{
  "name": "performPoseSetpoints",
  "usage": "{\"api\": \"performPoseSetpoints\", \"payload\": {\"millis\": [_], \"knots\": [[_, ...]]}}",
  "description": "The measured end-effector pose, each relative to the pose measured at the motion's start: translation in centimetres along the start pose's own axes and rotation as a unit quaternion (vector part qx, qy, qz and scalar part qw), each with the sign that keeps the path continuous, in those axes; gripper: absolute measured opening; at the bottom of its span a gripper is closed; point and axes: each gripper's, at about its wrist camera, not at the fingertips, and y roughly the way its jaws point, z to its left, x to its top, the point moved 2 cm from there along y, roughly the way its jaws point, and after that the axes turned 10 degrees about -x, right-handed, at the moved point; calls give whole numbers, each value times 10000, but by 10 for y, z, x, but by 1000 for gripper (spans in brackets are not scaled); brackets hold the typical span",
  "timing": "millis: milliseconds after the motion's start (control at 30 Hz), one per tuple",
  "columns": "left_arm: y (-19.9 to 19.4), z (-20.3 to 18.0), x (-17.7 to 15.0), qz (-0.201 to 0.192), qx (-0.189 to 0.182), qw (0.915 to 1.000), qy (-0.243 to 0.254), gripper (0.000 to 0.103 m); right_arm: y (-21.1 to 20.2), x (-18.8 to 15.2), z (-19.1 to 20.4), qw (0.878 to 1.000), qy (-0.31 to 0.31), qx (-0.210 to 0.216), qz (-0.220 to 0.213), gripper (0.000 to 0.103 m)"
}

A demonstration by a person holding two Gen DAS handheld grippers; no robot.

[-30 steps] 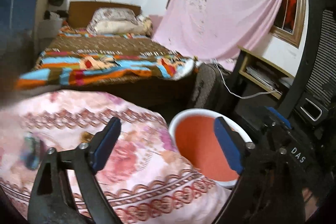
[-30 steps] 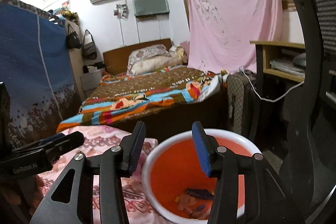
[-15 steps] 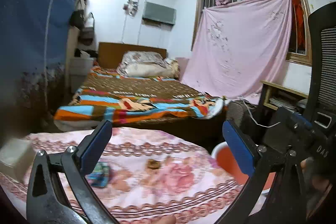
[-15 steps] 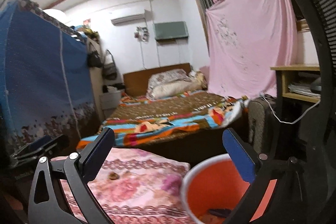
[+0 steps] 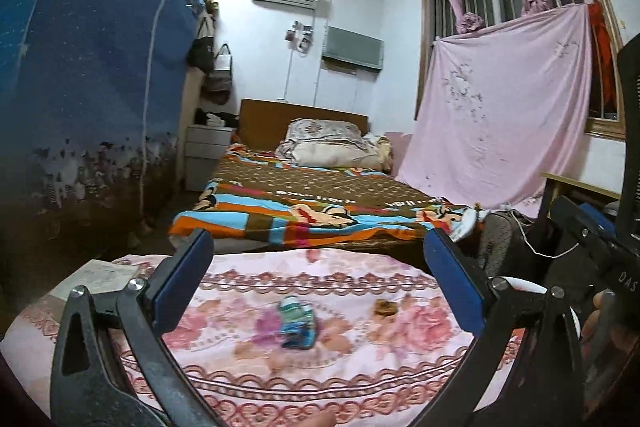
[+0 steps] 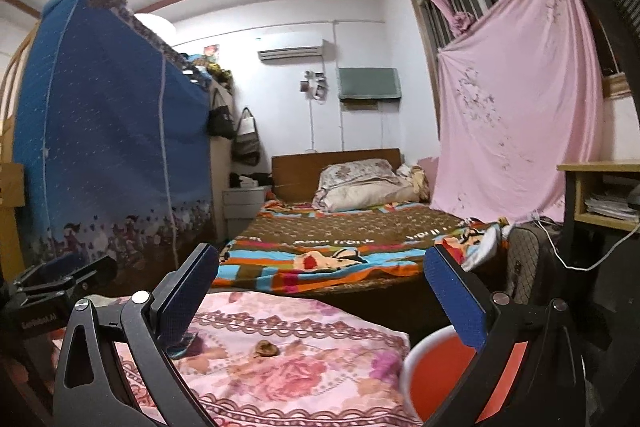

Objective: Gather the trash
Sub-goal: 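Move both tools back over the green packet and brown dried ring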

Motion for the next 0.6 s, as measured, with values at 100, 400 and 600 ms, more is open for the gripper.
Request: {"api": "performPoseSetpoints", "payload": {"millis": [100,400,600], "knots": [[-1,6,1,-46,106,9999,56,92,4,-4,11,9999,-101,83,-18,103],[10,13,-10,431,205,9962,725,92,33,-22,40,9976,-592,171,312,103],[24,11,-22,888,104,9922,866,91,58,-36,43,9925,-685,336,956,98]]}}
